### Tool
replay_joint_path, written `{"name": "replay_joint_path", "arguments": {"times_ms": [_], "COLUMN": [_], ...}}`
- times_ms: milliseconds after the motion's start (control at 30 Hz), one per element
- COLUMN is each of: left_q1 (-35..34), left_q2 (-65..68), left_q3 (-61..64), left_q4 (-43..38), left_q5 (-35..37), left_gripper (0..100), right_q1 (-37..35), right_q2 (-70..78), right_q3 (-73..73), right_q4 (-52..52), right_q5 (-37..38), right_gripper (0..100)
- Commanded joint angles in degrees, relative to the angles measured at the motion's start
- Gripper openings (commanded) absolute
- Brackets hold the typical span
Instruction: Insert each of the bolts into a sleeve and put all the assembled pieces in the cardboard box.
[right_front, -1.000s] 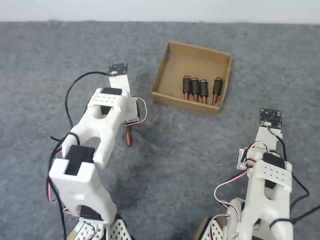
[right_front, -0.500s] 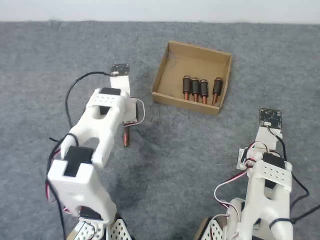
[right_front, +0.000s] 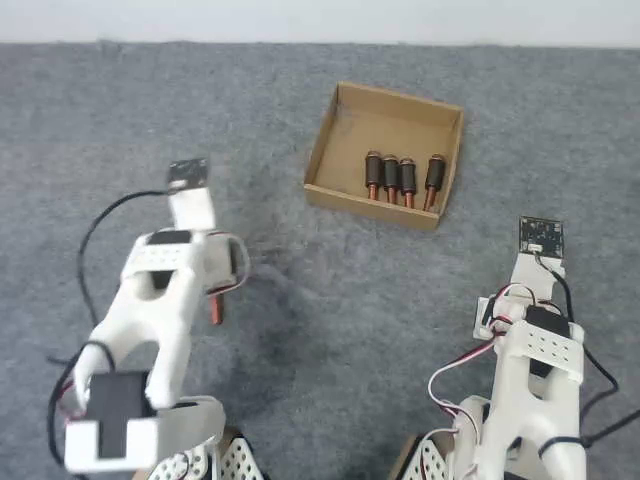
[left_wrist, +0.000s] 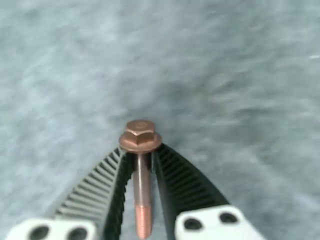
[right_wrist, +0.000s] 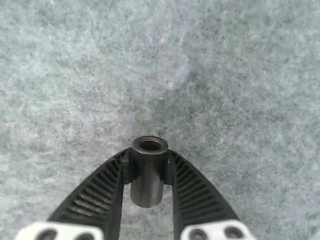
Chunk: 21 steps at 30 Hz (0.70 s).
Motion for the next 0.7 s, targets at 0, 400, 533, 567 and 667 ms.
{"name": "replay_joint_path", "arguments": {"times_ms": [0,400,533,567,667], "left_q1": [-5.89,-8.44,-8.44,-8.44,-8.44], "left_q2": [-7.30,-13.54,-13.54,-13.54,-13.54], "left_q3": [3.65,9.45,9.54,9.54,9.54], "left_q4": [-1.32,-3.25,-3.25,-3.25,-3.25], "left_q5": [-3.43,-7.91,-7.91,-7.91,-7.91], "left_gripper": [1,1,1,1,1], "right_q1": [3.12,8.66,8.57,8.48,8.22], "right_q2": [-2.77,-2.86,-2.33,-2.33,-2.33], "right_q3": [-0.70,-0.79,-0.62,-0.62,-0.62], "right_q4": [-4.00,-25.01,-34.77,-36.79,-43.03], "right_q5": [5.01,7.65,7.65,7.56,7.38], "right_gripper": [0.6,0.6,0.6,0.6,0.6]}}
